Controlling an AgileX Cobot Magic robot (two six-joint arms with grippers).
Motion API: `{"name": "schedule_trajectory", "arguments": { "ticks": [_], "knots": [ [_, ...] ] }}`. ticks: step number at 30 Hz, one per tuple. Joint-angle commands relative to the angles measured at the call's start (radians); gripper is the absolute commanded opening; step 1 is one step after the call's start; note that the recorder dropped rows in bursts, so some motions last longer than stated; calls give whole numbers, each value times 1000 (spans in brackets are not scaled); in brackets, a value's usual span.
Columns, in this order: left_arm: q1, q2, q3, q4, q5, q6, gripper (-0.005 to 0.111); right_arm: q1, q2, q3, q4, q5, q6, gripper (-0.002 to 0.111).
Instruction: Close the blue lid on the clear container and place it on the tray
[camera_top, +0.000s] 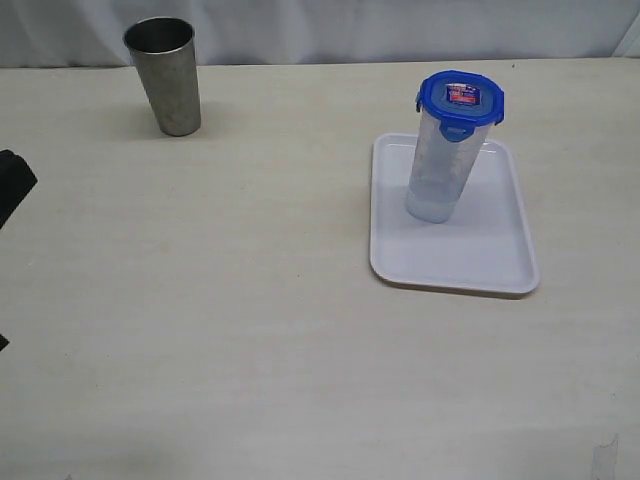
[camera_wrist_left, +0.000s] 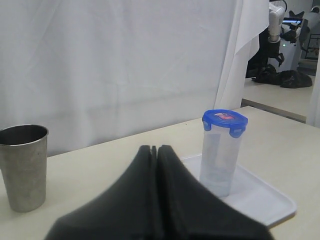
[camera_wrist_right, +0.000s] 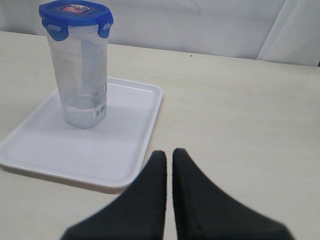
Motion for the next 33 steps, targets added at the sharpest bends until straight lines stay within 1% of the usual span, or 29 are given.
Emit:
{"name": "schedule_trajectory", "arguments": {
  "ticks": [1,5,6,9,11,17,19,24,30,33],
  "knots": [
    [2,-4,4,-7,4,-4,0,-3,-4,2,1,-15,-2,4],
    [2,-4,4,-9,9,-2,0,-3,-4,2,1,-15,-2,4],
    [2,-4,4,-33,9,25,0,-3,-4,2,1,-15,-2,4],
    [2,-4,4,-192,19,135,0,-3,-4,2,1,-15,-2,4],
    [2,-4,4,-327,38,233,0,-3,-4,2,1,-15,-2,4],
    [2,-4,4,-645,74,518,0,-3,-4,2,1,-15,-2,4],
    [2,-4,4,-702,82,577,0,-3,-4,2,1,-15,-2,4],
    [13,-16,40,-712,79,675,0,-3,-4,2,1,-15,-2,4],
    [104,-157,90,-712,146,675,0,-3,-4,2,1,-15,-2,4],
    [173,-243,95,-712,212,673,0,-3,-4,2,1,-15,-2,4]
  ]
}}
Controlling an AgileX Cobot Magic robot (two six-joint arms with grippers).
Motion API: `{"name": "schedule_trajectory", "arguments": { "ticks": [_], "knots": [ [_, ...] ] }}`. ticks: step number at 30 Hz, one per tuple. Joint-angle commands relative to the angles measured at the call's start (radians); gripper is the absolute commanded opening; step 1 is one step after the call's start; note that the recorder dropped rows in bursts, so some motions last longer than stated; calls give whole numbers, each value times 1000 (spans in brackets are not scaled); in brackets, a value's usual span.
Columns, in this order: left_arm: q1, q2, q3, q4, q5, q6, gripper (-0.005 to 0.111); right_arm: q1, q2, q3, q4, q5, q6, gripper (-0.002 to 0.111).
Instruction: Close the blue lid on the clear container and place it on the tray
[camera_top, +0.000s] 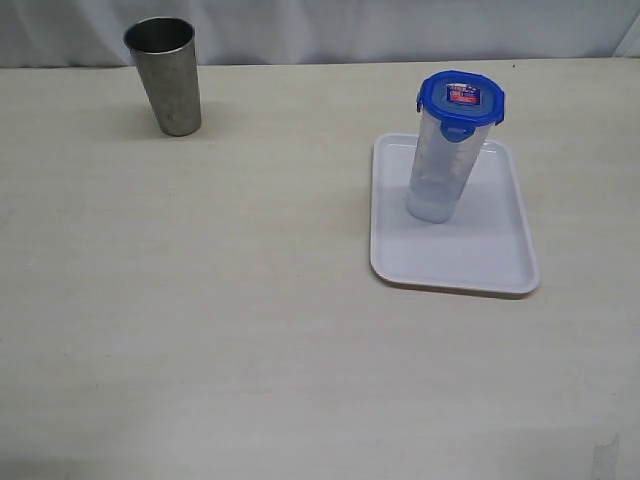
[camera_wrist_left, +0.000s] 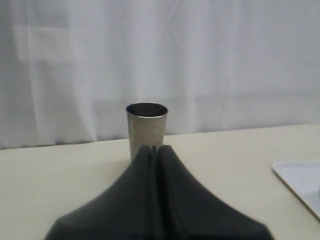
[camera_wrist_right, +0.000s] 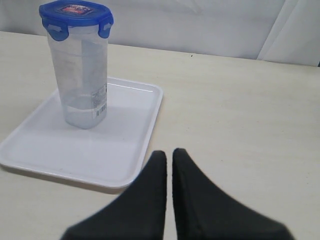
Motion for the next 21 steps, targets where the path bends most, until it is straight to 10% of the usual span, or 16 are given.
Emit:
{"name": "schedule_trajectory", "arguments": {
  "ticks": [1,11,21],
  "knots": [
    [95,-132,10,-8,99,6,0,-3,-4,2,1,-15,-2,4],
    [273,-303,10,-11,264,2,0,-3,-4,2,1,-15,-2,4],
    [294,-418,10,-11,342,2,0,-3,-4,2,1,-15,-2,4]
  ]
}}
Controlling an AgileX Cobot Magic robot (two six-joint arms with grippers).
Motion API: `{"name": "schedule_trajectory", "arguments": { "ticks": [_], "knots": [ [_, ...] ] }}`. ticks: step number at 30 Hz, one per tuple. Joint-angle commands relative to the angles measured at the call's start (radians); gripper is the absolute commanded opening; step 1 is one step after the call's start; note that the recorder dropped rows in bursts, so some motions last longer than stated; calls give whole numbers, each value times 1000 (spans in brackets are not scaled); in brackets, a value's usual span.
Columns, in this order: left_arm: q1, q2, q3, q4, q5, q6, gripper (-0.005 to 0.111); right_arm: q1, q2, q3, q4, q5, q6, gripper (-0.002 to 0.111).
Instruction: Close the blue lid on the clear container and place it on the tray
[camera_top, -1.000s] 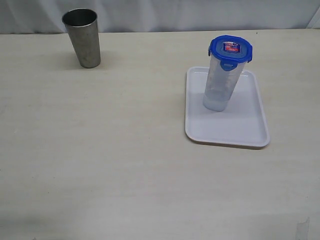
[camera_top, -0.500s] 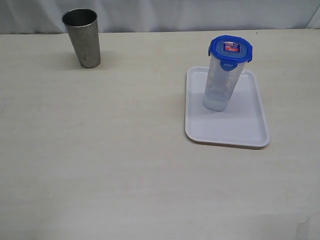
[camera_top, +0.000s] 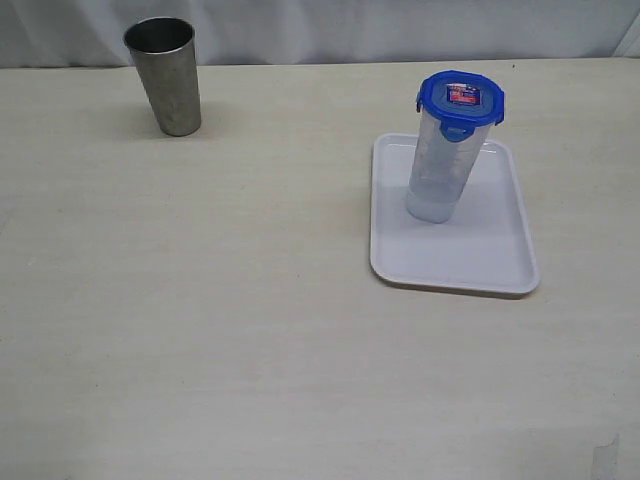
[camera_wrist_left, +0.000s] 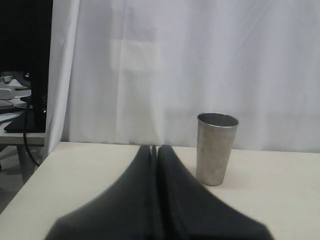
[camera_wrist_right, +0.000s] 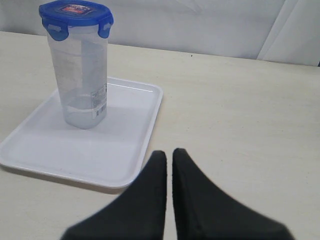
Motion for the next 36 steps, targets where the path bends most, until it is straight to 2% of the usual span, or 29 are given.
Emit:
{"name": "schedule_trajectory", "arguments": {
  "ticks": [1,10,16,22,36],
  "knots": [
    [1,-34,1,-9,11,0,0,-3,-4,2,1,-15,-2,4],
    [1,-34,13,-9,-27,0,0,-3,-4,2,1,-15,-2,4],
    [1,-34,13,39,23,0,0,-3,-4,2,1,-15,-2,4],
    [-1,-34,13,148,108,0,0,-3,-4,2,1,-15,-2,4],
    [-1,-34,13,176,247,-5,0,-3,-4,2,1,-15,-2,4]
  ]
}}
